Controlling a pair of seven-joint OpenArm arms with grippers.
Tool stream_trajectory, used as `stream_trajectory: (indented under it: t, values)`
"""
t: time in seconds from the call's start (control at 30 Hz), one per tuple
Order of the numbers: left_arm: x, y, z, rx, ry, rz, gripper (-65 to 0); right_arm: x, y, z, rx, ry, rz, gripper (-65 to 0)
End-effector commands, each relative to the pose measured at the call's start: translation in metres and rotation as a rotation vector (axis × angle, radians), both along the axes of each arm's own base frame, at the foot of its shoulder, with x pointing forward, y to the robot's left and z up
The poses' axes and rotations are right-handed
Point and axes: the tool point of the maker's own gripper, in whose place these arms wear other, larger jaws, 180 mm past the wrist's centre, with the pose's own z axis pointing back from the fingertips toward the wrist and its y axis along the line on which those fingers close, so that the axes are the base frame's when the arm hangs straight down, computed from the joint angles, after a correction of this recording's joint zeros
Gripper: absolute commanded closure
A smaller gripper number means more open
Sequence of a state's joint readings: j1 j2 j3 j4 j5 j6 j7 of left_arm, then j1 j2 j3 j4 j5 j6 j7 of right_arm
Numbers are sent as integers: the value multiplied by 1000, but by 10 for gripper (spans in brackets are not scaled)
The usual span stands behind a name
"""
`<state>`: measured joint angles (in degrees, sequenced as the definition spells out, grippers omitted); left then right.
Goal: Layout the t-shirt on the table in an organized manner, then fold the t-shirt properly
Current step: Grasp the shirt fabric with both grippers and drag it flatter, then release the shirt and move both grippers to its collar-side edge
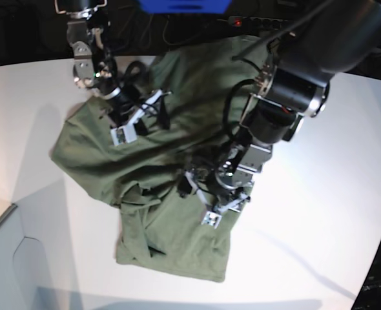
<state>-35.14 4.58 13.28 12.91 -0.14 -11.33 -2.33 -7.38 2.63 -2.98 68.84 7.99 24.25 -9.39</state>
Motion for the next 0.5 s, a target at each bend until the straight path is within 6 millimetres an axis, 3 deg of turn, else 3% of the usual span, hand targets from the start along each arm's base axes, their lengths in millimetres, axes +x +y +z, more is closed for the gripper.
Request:
stream_trajectory:
  t: [0.0, 0.23, 0.33, 0.47]
  values:
    - [-12, 40, -20, 79, 67, 43, -504, -4, -25, -16, -93, 63, -5, -360]
    - [-62, 149, -60, 113, 167, 222, -501, 31, -79, -17, -197, 58, -15, -360]
    - [-88, 176, -67, 82, 174, 284, -500, 53, -91, -11, -216, 41, -26, -360]
    - [-132, 181, -72, 30, 255, 302, -500, 82, -98, -6, -215, 33, -46, -360]
